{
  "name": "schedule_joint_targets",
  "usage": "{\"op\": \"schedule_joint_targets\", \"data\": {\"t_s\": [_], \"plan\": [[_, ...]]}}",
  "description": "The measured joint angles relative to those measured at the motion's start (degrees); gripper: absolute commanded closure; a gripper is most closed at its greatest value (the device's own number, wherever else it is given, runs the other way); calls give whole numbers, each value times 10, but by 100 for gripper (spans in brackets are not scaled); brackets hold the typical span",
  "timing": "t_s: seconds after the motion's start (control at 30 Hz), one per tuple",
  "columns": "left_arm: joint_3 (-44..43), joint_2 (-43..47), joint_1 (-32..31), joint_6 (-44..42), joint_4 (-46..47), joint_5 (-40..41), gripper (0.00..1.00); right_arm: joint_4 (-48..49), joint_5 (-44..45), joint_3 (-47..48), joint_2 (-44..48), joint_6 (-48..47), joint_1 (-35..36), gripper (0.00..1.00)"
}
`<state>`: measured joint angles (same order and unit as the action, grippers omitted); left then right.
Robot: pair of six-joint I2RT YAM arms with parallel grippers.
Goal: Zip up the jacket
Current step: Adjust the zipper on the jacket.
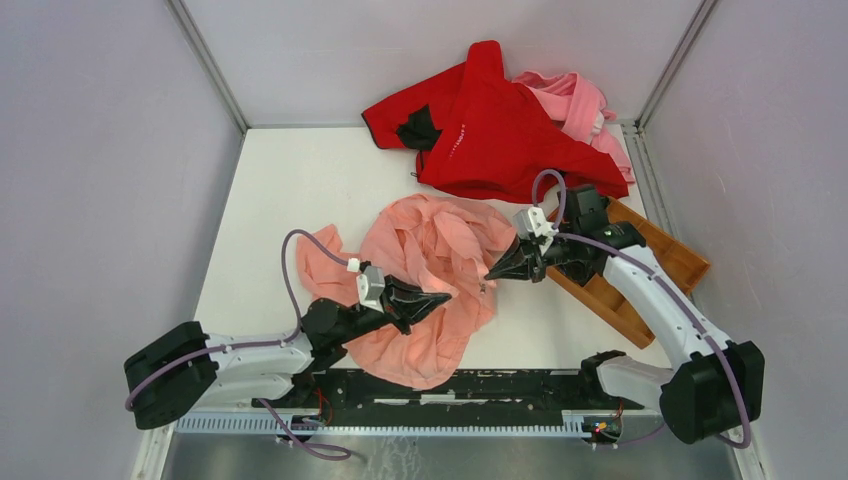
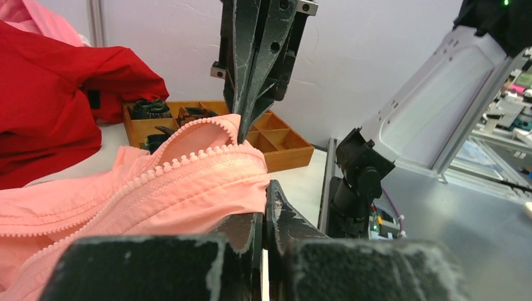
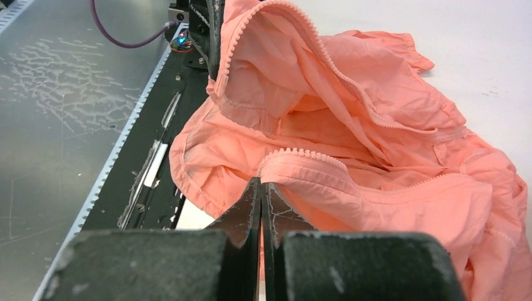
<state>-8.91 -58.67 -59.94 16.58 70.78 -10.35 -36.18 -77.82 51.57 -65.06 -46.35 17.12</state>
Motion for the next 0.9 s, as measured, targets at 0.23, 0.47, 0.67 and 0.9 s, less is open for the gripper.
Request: {"op": "schedule_joint_targets", "data": {"t_s": [0.23,0.47,0.67,0.9], "plan": [[-20,-30,1,-39,4,-26,98,-232,1,59,-56,-288,-4,100],[-31,-39,1,-59,23,-52,98,-324,-6,93,-69,-385,-9,100],[-45,-58,1,-68,47,-61,98,-344,-6,121,-71,-390,-10,100],[-50,-81,6,-68,100,-61,98,-331,-22,137,-76,-364,-17,100]]}}
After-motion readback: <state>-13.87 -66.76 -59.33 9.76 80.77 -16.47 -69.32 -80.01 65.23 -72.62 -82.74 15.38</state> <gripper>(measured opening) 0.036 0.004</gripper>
